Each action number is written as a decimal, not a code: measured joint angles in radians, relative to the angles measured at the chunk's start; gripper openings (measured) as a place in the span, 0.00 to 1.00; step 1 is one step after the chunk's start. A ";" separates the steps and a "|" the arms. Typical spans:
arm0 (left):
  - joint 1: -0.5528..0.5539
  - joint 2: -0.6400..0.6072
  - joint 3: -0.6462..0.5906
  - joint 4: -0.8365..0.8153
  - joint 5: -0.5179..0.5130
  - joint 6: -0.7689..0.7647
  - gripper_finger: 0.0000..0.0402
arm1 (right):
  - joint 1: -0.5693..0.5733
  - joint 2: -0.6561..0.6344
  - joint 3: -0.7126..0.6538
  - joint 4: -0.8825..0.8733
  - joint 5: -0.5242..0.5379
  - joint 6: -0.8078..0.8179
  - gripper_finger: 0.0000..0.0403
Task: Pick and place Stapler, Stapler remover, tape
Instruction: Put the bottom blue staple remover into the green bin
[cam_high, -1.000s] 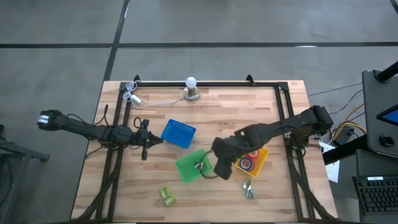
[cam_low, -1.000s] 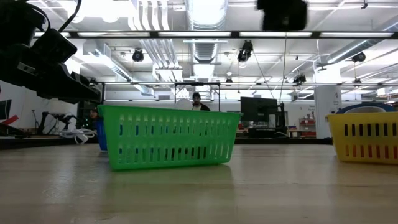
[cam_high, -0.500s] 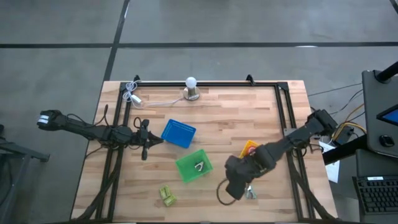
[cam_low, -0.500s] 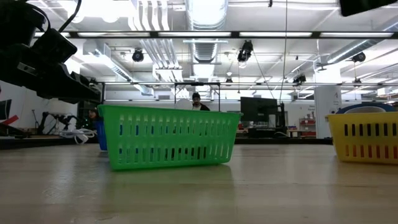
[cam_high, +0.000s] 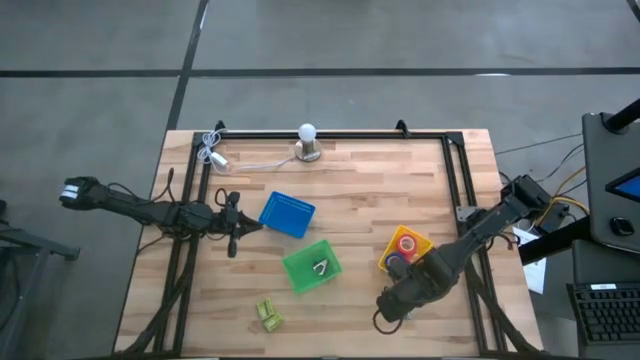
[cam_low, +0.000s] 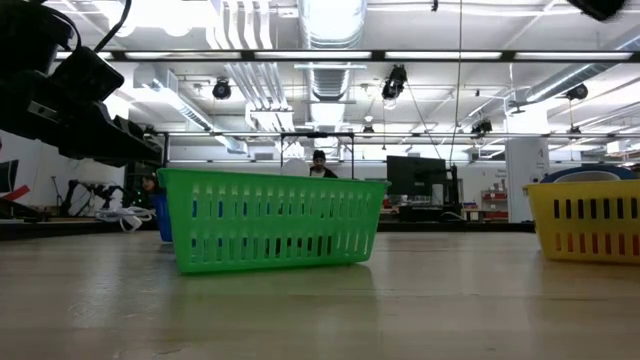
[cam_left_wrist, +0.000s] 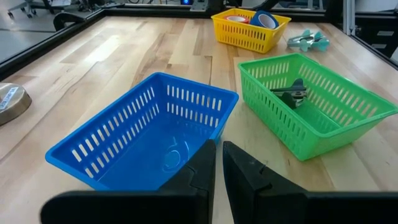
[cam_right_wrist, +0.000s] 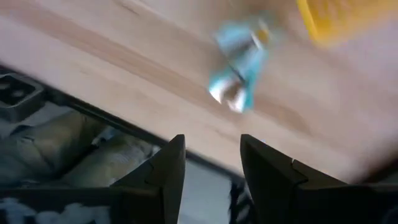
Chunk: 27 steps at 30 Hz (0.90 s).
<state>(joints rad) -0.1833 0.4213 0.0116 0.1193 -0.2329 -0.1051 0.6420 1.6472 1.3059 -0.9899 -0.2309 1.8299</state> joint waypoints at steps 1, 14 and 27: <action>0.000 0.000 0.000 0.000 0.000 0.000 0.09 | 0.002 -0.004 -0.019 0.010 -0.037 0.039 0.37; 0.000 0.000 0.000 -0.002 0.000 0.000 0.09 | 0.019 -0.017 -0.229 0.232 -0.053 0.200 0.30; 0.000 0.000 0.000 -0.001 0.000 0.000 0.09 | 0.041 -0.011 -0.327 0.369 -0.054 0.169 0.27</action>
<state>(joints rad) -0.1829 0.4213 0.0116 0.1182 -0.2329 -0.1051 0.6827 1.6365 0.9791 -0.6212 -0.2844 1.9984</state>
